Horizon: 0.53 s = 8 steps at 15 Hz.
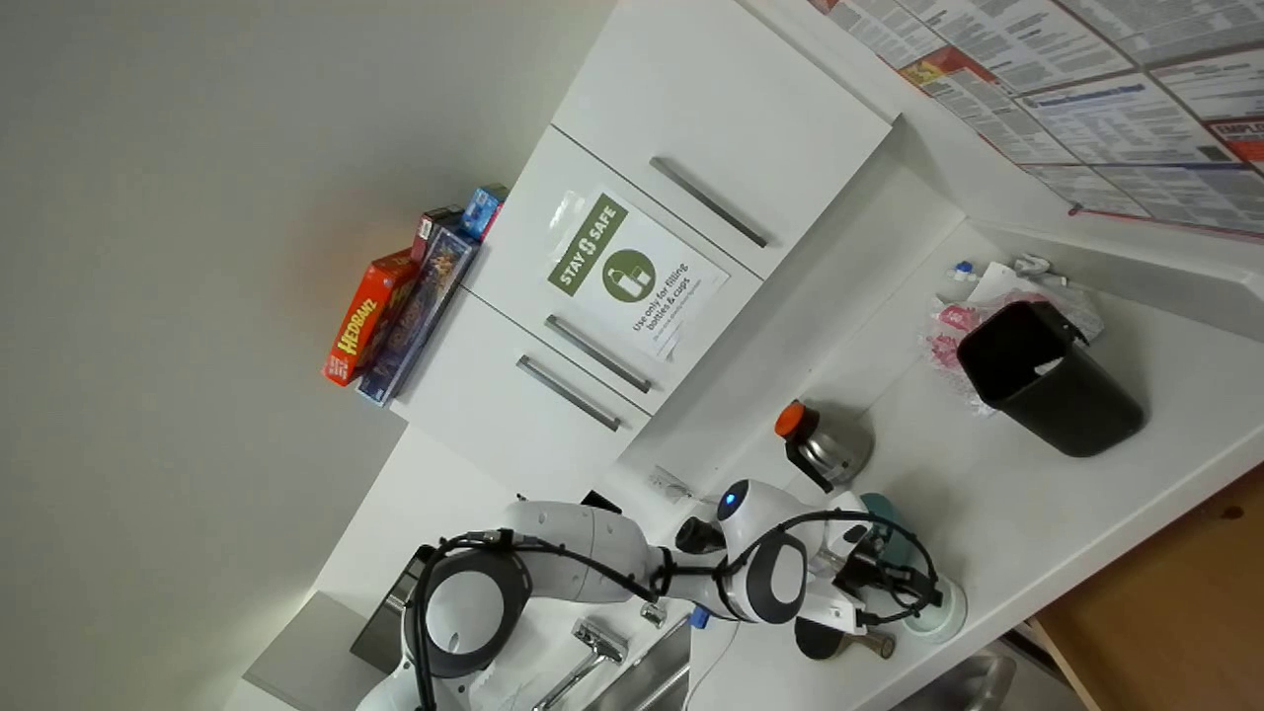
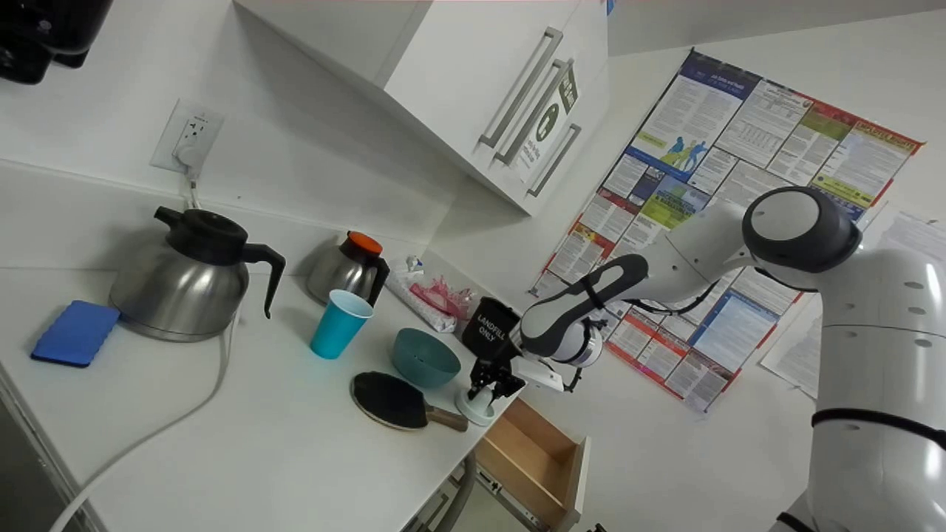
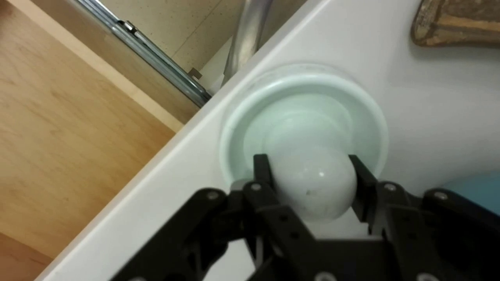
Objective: Put the white object in the drawer
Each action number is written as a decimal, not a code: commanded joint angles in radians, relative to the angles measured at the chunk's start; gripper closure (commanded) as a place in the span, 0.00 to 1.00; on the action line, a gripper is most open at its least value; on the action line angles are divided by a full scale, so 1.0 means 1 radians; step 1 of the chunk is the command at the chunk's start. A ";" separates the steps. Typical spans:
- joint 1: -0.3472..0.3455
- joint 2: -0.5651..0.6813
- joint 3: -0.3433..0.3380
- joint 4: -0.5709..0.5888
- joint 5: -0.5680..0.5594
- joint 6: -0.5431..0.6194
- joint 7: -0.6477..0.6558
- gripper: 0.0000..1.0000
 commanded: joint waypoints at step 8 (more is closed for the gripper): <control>-0.030 -0.133 -0.131 -0.079 0.020 -0.033 0.117 0.75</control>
